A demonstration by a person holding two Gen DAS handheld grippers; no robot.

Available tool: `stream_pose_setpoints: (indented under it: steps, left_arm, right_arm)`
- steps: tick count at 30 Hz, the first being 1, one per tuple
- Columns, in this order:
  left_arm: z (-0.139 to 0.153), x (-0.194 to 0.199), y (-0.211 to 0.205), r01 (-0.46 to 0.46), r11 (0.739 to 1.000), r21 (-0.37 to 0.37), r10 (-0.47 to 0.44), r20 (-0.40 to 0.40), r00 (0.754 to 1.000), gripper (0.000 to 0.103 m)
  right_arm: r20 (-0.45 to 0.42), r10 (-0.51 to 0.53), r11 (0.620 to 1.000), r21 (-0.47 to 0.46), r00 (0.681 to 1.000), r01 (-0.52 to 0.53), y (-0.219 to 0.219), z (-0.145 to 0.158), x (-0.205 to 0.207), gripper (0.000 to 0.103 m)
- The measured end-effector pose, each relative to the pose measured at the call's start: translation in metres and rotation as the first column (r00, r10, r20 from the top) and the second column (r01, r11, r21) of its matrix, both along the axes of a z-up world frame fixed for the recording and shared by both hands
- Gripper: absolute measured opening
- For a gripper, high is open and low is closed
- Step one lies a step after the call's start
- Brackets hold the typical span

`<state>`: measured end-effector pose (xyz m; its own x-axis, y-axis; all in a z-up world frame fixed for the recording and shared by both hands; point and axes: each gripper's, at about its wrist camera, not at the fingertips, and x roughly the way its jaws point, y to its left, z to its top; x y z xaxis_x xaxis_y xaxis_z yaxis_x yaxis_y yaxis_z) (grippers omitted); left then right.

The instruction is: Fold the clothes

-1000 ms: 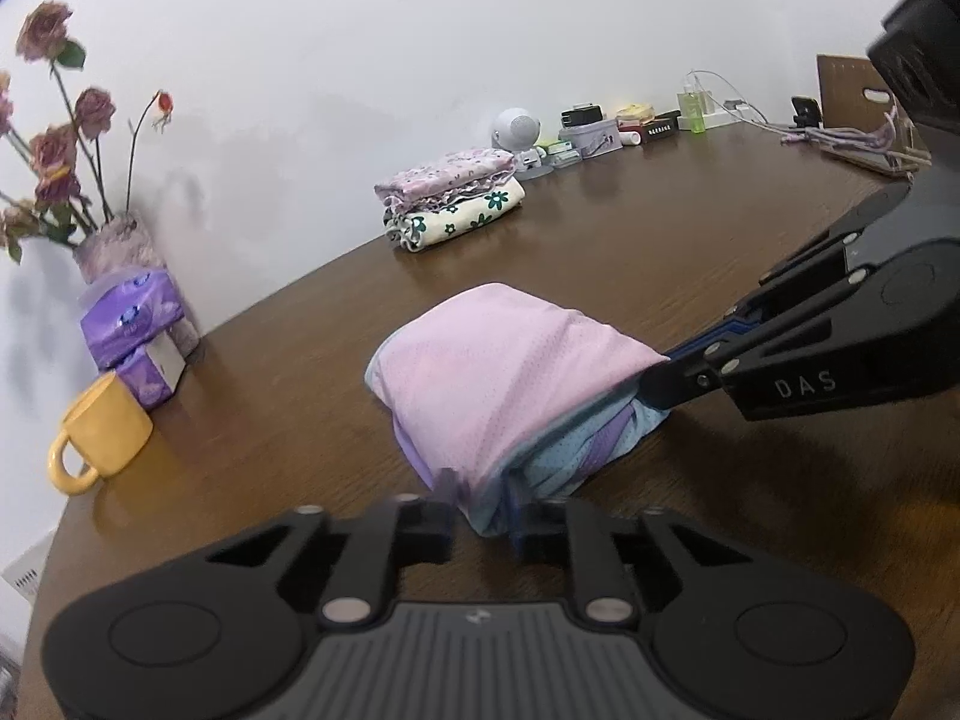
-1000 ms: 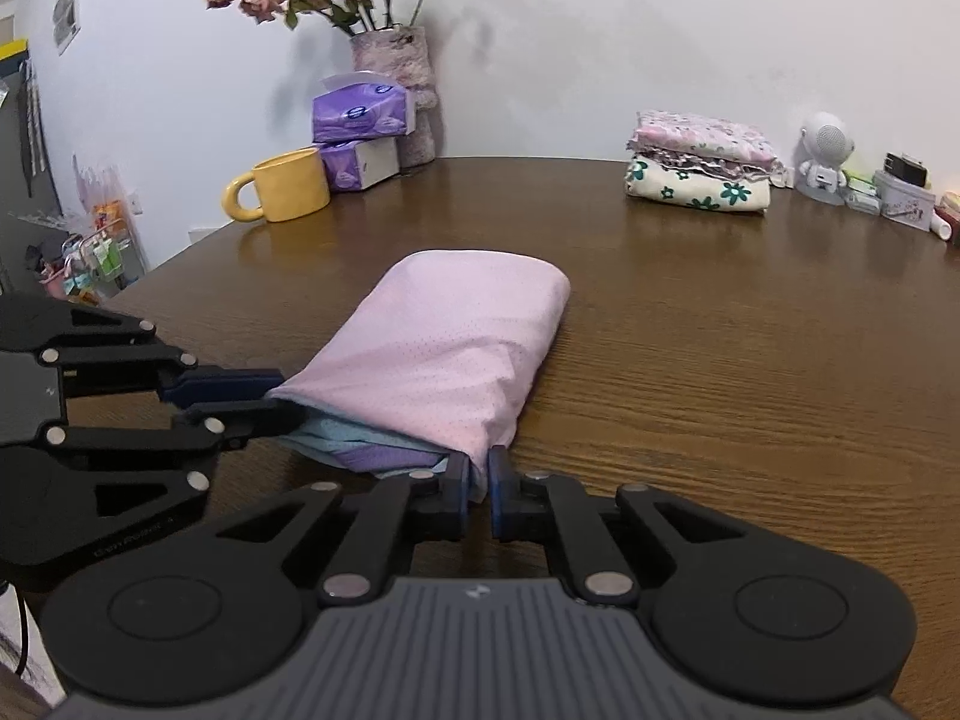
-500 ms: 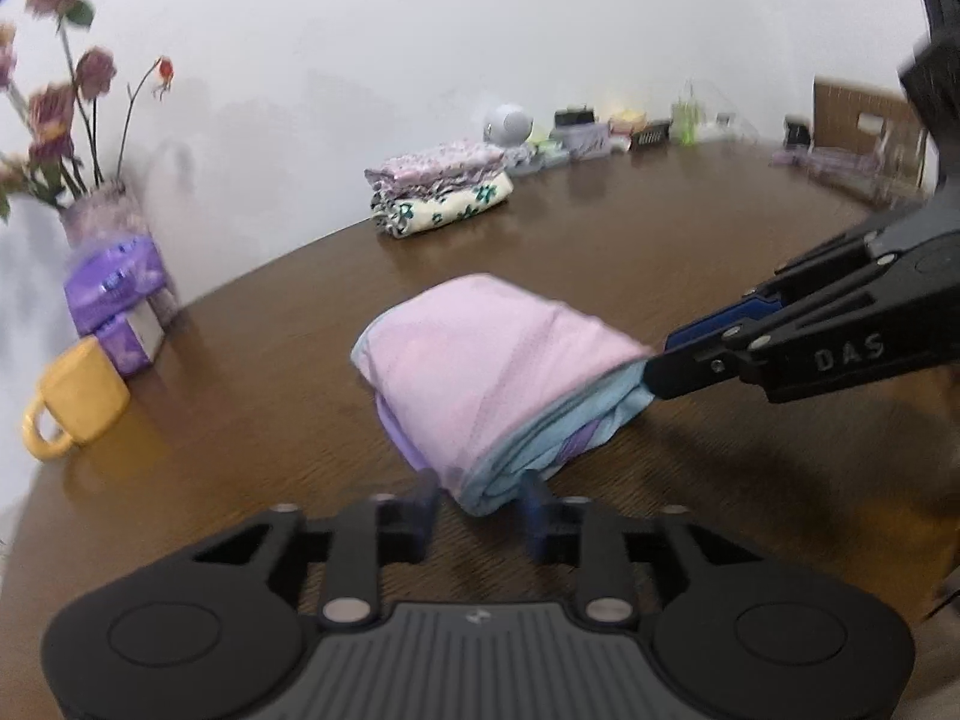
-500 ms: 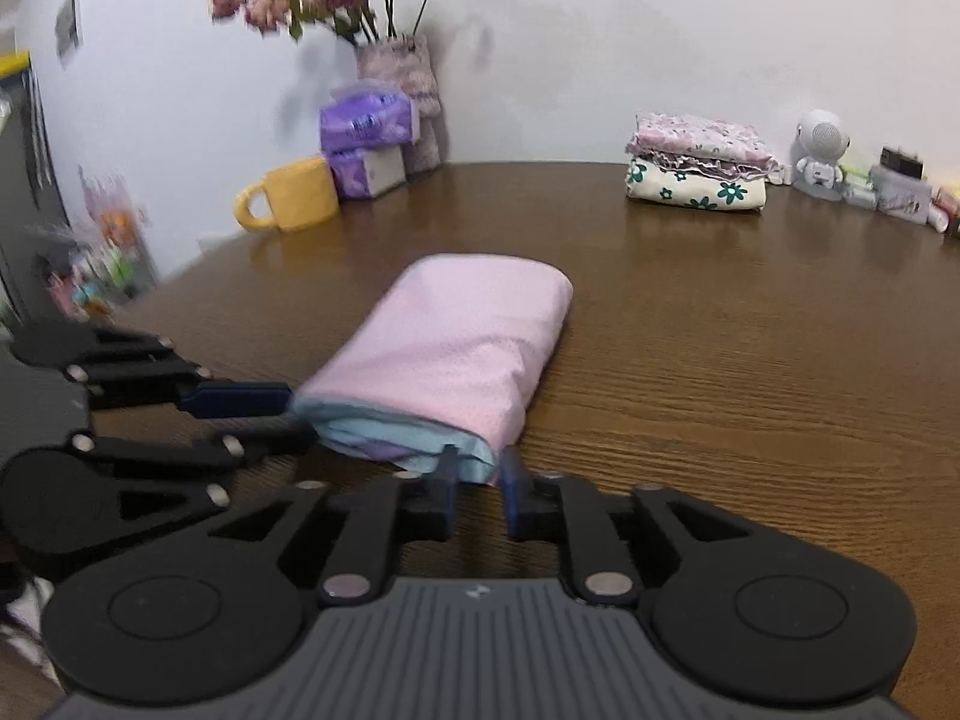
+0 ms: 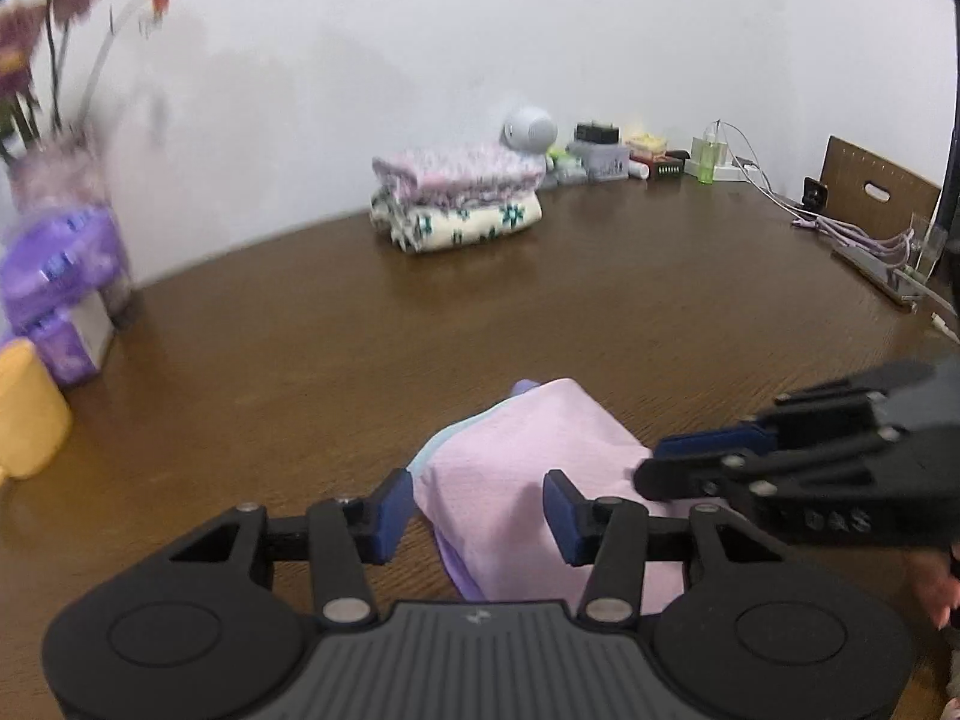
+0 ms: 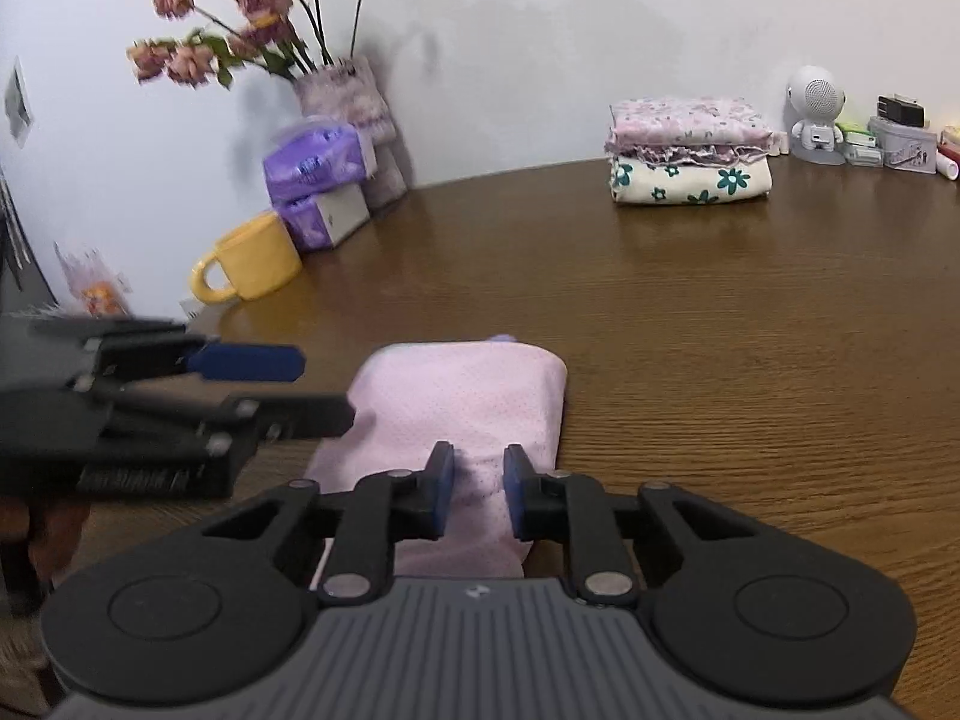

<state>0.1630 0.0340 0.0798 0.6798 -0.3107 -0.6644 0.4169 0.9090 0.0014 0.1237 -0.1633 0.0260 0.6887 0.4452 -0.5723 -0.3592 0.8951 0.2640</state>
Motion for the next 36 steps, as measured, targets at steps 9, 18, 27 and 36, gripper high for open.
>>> stream_pose_setpoints:
  steps: [9,18,27,36]
  left_arm:
    - [-0.016,0.071,0.026,0.166,0.966,-0.197,-0.201,-0.169,0.965,0.058]
    - [-0.032,0.084,0.036,0.229,0.926,-0.301,-0.308,-0.248,0.919,0.024]
    - [-0.041,0.02,0.079,0.032,0.894,-0.447,-0.195,-0.324,0.926,0.02]
    - [-0.026,-0.026,0.09,-0.101,0.872,-0.478,-0.043,-0.282,0.958,0.047]
  right_arm:
    - [0.003,0.002,1.0,-0.007,1.0,-0.002,-0.019,0.01,-0.043,0.037]
    - [-0.061,0.001,0.995,-0.096,0.998,-0.007,-0.012,-0.006,-0.05,0.019]
    - [-0.024,-0.002,0.991,-0.131,1.0,-0.001,-0.019,-0.002,-0.018,0.019]
    - [-0.041,-0.019,0.997,-0.08,0.999,0.016,-0.033,-0.002,-0.004,0.02]
